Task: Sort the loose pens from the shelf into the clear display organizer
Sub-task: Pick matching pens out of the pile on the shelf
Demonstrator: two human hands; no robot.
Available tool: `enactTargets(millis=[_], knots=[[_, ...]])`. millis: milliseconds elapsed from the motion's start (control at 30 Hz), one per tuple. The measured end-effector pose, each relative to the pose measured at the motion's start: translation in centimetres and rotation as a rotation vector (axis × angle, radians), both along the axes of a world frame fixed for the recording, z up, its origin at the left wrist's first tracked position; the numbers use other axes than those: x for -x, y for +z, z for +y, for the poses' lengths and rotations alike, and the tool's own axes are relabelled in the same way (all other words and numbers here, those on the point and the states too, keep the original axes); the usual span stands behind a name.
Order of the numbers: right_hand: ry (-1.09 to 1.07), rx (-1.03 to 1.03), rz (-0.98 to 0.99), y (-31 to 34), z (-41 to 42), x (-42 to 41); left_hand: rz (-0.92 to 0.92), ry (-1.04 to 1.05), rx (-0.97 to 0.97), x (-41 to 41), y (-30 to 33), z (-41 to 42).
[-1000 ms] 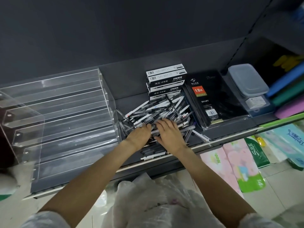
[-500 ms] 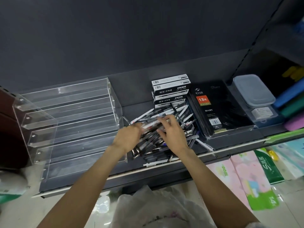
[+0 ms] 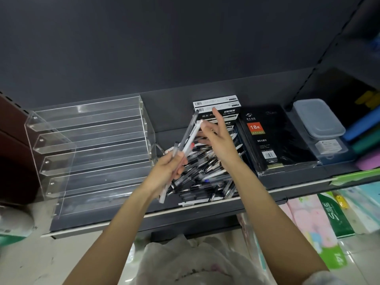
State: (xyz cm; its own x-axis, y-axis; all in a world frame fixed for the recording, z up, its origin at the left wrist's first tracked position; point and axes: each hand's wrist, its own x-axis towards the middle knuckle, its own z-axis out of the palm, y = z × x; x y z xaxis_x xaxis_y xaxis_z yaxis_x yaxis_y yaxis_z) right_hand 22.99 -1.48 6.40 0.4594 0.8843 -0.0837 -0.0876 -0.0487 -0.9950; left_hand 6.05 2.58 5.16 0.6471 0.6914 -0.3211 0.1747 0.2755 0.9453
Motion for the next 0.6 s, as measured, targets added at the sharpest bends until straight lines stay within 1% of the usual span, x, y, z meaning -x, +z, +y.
enactTargets(millis=[67,167,200,267,333,433,600], knots=[[0.057,0.018,-0.014,0.2,0.2,-0.3,0.017,-0.049,-0.015,0.0,-0.2,-0.7],[0.154,0.058,-0.197,0.4,0.2,-0.4,0.002,-0.076,0.005,0.0,-0.3,-1.6],[0.172,0.064,-0.23,0.5,0.2,-0.3,-0.011,-0.066,0.026,-0.1,-0.3,-1.8],[0.191,0.063,-0.223,0.6,0.1,-0.3,-0.013,-0.042,0.052,0.0,-0.3,-2.0],[0.226,0.073,-0.204,0.5,0.0,-0.2,0.023,-0.033,0.05,0.3,-0.2,-2.0],[0.312,0.113,-0.254,0.4,0.2,0.0,0.043,-0.033,0.074,0.6,-0.4,-2.0],[0.398,0.16,-0.269,0.1,1.1,-0.1,-0.047,-0.025,0.276,0.7,-0.4,-2.0]])
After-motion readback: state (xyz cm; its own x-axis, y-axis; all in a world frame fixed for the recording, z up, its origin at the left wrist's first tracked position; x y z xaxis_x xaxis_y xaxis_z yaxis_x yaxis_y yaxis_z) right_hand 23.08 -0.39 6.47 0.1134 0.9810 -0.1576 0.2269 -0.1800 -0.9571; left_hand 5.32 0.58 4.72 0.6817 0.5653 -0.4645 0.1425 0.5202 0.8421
